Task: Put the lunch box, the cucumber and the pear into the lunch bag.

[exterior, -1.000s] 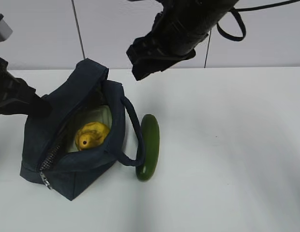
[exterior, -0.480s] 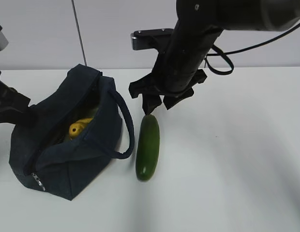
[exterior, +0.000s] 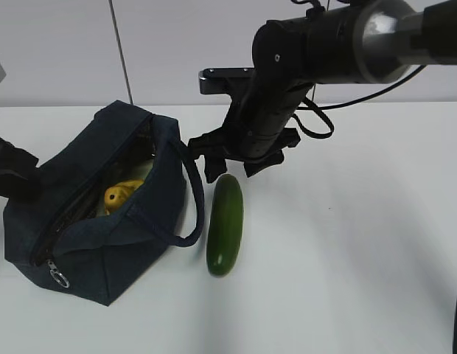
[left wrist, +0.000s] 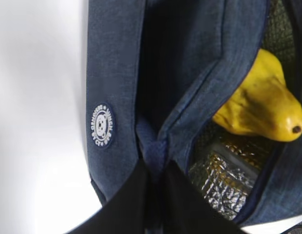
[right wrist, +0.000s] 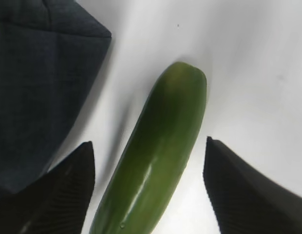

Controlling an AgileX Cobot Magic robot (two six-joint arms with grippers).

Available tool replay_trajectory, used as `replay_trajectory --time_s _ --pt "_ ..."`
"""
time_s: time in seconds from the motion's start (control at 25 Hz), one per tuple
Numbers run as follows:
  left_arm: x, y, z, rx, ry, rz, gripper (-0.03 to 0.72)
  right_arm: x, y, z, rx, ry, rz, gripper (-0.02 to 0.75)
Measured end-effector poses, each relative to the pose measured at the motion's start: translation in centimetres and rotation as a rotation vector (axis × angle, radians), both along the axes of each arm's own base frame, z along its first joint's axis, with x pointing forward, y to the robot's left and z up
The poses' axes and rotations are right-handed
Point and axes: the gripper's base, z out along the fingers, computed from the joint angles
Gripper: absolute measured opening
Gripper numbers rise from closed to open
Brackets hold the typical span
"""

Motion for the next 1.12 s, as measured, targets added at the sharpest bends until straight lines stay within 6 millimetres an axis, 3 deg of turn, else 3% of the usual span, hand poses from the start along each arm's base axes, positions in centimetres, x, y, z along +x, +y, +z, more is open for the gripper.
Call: replay_trajectory --time_s 0.32,0.92,1.12 --pt "-0.1 0.0 0.0 0.001 0.013 -0.002 0.008 0.5 0.2 -2.6 -0.007 0.045 -0.046 0.541" --pt "-0.2 0.0 -0.1 0.002 0.028 -0.008 0.008 1.1 0.4 -5.6 -0.01 0.078 -0.115 0.541" --pt "-0.3 0.0 -0.1 0.002 0.032 -0.009 0.008 1.2 0.3 -5.7 -0.019 0.074 -0.122 0.541"
